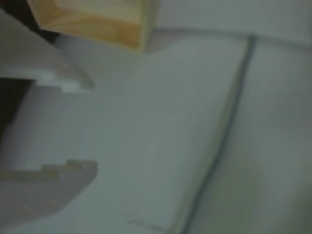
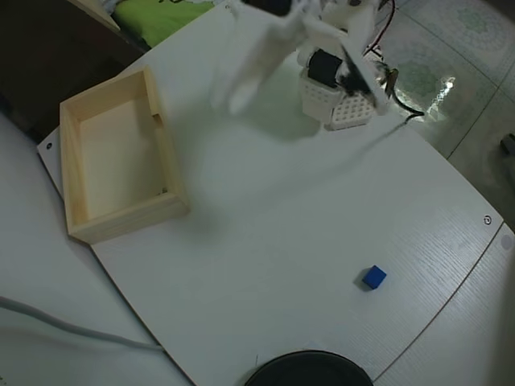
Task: Pick up the small blue cube and put it into the box
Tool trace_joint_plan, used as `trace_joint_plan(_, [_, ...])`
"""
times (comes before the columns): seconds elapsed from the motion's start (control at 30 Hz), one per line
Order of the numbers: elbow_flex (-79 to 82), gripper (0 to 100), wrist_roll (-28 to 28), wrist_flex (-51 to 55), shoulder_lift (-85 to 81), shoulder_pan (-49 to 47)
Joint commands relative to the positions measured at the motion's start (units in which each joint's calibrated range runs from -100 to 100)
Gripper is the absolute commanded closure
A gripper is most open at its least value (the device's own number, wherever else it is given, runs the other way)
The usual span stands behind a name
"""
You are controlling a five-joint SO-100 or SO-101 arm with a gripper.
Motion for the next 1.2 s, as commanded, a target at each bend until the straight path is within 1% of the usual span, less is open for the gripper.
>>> trace_joint_plan(0.0, [-7.51, 86, 0.14, 4.60, 5.01, -4.39])
trace_joint_plan(0.23, [-9.86, 86, 0.14, 9.69, 13.63, -12.21])
trace_joint_plan(0.47, [-9.14, 86, 0.30, 10.03, 19.89, -18.18])
trace_joint_plan(0.63, [-6.61, 86, 4.10, 10.71, 23.18, -22.01])
trace_joint_plan(0.77, [-1.72, 86, 5.56, 10.71, 25.30, -24.52])
trace_joint_plan(0.87, [1.81, 86, 8.52, 10.63, 27.32, -26.44])
trace_joint_plan(1.17, [3.62, 86, 11.96, 9.61, 36.45, -26.95])
